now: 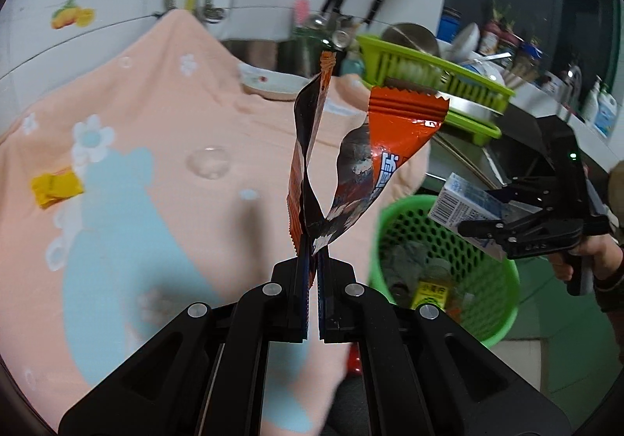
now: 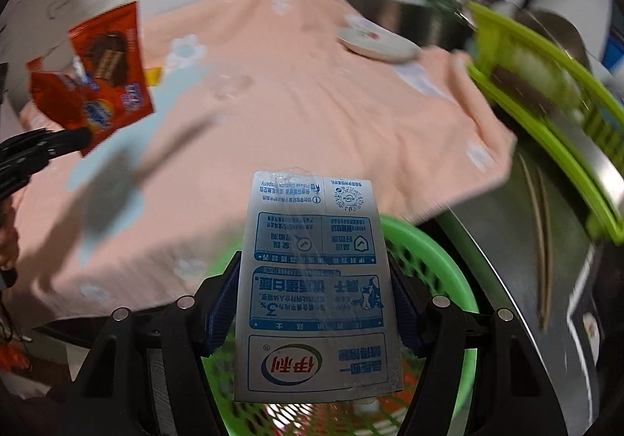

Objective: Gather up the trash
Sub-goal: 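Carry the wrapper and milk carton over the green basket and release them with both tools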

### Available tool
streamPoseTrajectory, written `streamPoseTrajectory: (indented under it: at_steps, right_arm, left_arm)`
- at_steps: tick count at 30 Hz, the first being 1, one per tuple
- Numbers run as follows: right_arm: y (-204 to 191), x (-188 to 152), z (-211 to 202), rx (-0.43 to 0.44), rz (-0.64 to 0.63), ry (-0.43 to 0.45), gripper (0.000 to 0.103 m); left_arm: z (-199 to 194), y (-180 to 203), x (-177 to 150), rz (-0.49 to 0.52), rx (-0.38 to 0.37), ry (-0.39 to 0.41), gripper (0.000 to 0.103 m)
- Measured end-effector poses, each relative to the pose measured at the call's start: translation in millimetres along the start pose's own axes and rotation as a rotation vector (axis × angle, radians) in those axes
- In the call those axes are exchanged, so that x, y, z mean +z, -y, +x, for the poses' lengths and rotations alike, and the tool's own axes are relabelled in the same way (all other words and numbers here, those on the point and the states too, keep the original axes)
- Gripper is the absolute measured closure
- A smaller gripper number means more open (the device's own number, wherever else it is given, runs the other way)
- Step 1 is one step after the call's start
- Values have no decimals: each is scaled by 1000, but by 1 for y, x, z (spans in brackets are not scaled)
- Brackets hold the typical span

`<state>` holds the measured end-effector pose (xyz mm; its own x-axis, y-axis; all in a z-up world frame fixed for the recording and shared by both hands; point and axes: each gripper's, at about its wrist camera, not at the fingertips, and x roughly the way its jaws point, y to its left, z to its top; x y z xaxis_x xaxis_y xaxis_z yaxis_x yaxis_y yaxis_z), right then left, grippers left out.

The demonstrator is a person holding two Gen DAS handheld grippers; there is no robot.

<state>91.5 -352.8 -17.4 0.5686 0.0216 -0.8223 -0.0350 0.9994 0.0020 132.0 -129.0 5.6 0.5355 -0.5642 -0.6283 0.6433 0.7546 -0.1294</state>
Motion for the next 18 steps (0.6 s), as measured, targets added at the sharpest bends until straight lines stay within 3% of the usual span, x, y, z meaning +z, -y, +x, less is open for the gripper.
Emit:
streamPoseTrajectory:
  at_steps: [8, 15, 18]
  right_arm:
    - [37, -39, 13, -54, 72, -48, 37]
    - [51, -52, 19, -58, 108, -63, 37]
    - [54, -56, 17, -59, 112, -55, 32]
  left_arm:
    - [21, 36, -5, 39, -55, -46, 101]
    - [37, 66, -7, 74, -102, -77, 101]
    - [46, 78, -7, 86, -120, -94, 101]
